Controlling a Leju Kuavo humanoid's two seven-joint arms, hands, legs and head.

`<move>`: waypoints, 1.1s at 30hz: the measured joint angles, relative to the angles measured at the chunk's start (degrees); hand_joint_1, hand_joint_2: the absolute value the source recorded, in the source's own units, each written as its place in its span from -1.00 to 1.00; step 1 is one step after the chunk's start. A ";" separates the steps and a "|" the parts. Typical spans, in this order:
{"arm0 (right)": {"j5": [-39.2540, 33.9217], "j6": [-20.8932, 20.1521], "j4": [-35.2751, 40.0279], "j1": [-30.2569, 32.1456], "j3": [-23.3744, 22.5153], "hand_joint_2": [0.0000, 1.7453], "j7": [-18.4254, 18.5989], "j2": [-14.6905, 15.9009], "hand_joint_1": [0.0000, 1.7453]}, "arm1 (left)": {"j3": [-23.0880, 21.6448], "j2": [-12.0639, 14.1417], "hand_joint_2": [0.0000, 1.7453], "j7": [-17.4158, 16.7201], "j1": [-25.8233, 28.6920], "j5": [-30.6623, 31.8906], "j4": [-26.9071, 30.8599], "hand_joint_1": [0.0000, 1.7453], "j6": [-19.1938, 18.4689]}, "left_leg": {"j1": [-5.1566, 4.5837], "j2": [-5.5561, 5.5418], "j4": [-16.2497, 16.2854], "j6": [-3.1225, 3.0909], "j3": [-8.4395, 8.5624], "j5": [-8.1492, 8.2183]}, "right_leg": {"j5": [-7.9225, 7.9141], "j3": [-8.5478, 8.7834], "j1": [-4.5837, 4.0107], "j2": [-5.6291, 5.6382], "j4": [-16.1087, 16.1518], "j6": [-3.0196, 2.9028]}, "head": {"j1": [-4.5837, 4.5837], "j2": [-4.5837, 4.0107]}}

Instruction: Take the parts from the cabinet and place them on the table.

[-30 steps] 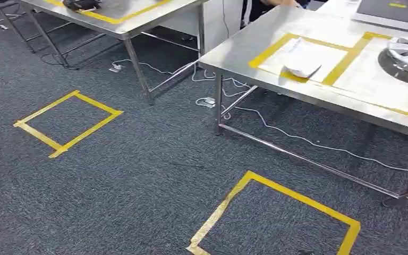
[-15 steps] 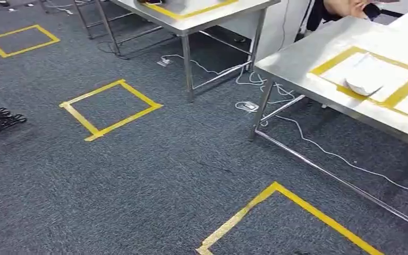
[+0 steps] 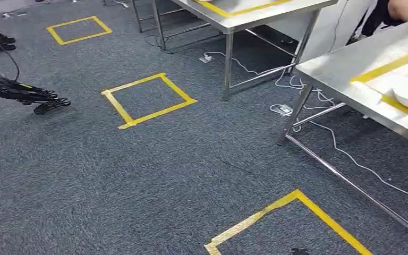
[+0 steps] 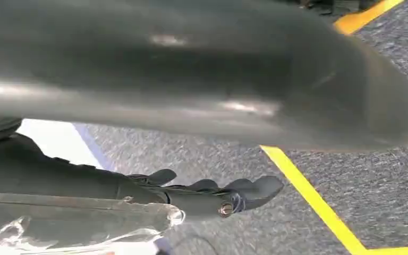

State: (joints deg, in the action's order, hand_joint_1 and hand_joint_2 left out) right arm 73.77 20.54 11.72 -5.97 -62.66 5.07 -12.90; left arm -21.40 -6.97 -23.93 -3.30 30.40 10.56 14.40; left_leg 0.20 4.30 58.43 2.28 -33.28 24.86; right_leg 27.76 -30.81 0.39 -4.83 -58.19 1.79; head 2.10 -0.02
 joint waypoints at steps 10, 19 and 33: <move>1.46 0.07 0.00 0.11 2.14 -1.00 -1.34 -0.11 -1.00 | 1.36 0.50 -1.00 0.31 0.36 -2.19 -0.04 -1.00 2.03 | 0.12 -6.21 -1.47 -2.82 -0.15 -0.08 | 9.03 -8.11 0.11 4.72 -18.50 1.93 | -0.90 0.00; 1.31 0.07 -0.02 -0.04 2.42 -1.00 -1.45 -0.11 -1.00 | 1.99 0.77 -1.00 0.28 0.76 -2.49 -0.07 -1.00 2.23 | 0.73 -12.68 -1.95 -0.33 -0.76 -1.16 | -0.16 -0.33 0.47 9.16 -0.38 0.58 | -0.90 0.00; 1.75 0.20 0.00 0.03 2.64 -1.00 -0.02 -0.13 -1.00 | 2.56 0.48 -1.00 0.79 0.00 -1.97 -0.13 -1.00 2.45 | -0.37 -1.39 -1.36 -1.14 -0.38 0.01 | 0.70 0.49 -0.58 -1.44 0.28 0.42 | -0.37 0.00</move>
State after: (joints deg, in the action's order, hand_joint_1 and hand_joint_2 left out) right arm 75.52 20.74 11.72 -5.95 -60.02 5.05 -13.03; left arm -18.84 -6.49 -23.15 -3.30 28.44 10.43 16.85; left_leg -0.17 2.91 57.07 1.14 -33.66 24.87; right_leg 28.46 -30.33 -0.19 -6.27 -57.90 2.21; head 1.73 -0.02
